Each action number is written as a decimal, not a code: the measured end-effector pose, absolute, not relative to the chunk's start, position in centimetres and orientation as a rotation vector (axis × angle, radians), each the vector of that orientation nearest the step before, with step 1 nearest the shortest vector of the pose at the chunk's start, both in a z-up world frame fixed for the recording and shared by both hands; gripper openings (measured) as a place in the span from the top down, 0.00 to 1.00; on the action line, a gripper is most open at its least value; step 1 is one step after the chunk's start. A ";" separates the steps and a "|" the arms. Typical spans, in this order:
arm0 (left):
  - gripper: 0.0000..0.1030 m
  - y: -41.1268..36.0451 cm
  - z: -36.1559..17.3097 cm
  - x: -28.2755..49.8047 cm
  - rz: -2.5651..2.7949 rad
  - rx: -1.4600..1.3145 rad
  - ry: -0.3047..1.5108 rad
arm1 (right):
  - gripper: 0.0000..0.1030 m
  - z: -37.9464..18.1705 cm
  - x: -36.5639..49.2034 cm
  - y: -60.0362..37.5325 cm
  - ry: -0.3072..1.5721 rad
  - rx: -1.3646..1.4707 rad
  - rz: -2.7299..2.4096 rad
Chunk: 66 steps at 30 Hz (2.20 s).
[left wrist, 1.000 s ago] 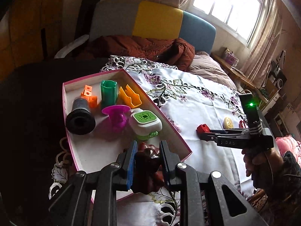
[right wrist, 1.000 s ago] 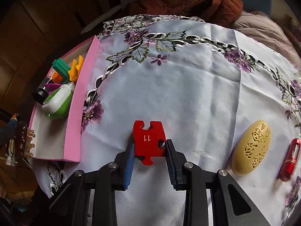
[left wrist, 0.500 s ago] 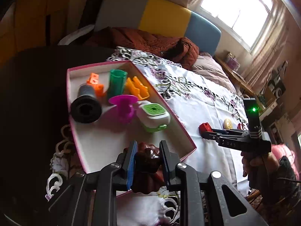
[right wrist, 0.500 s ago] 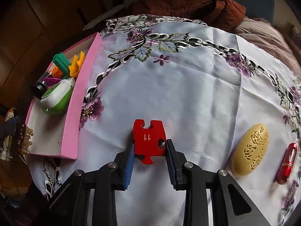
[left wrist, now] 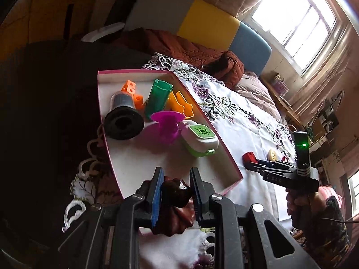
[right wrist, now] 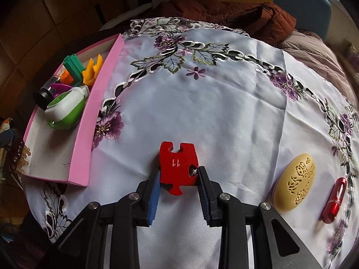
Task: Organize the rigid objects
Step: 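Carry the brown knob toward the tray with the left tool while the right tool holds the red piece, then lower the brown knob into the tray and open the left tool, then carry the red puzzle piece into the tray and open the right tool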
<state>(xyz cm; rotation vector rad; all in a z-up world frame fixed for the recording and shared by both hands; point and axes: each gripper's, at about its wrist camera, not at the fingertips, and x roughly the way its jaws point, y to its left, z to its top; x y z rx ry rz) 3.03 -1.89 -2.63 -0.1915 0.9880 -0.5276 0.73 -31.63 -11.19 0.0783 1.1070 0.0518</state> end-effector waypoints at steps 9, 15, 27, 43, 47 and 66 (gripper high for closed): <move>0.83 -2.9 -1.7 6.8 -0.463 -0.140 0.915 | 0.69 -11.2 0.7 -31.6 1.105 0.076 0.050; 0.83 -1.9 -0.2 6.4 -0.468 -0.149 0.883 | 0.69 -11.2 0.8 -31.6 1.107 0.075 0.051; 0.83 -1.6 -3.7 1.4 -0.467 -0.050 0.992 | 0.69 -11.1 0.7 -31.5 1.106 0.064 0.049; 0.75 -1.9 -4.7 6.8 -0.336 -0.054 0.972 | 0.69 -11.1 0.7 -31.5 1.104 0.051 0.049; 0.71 -0.3 -4.1 5.4 -0.325 -0.071 0.958 | 0.69 -11.1 0.7 -31.4 1.102 0.040 0.050; 0.69 1.8 -3.7 1.6 -0.216 -0.058 0.941 | 0.69 -11.2 0.3 -30.5 1.069 -0.033 0.010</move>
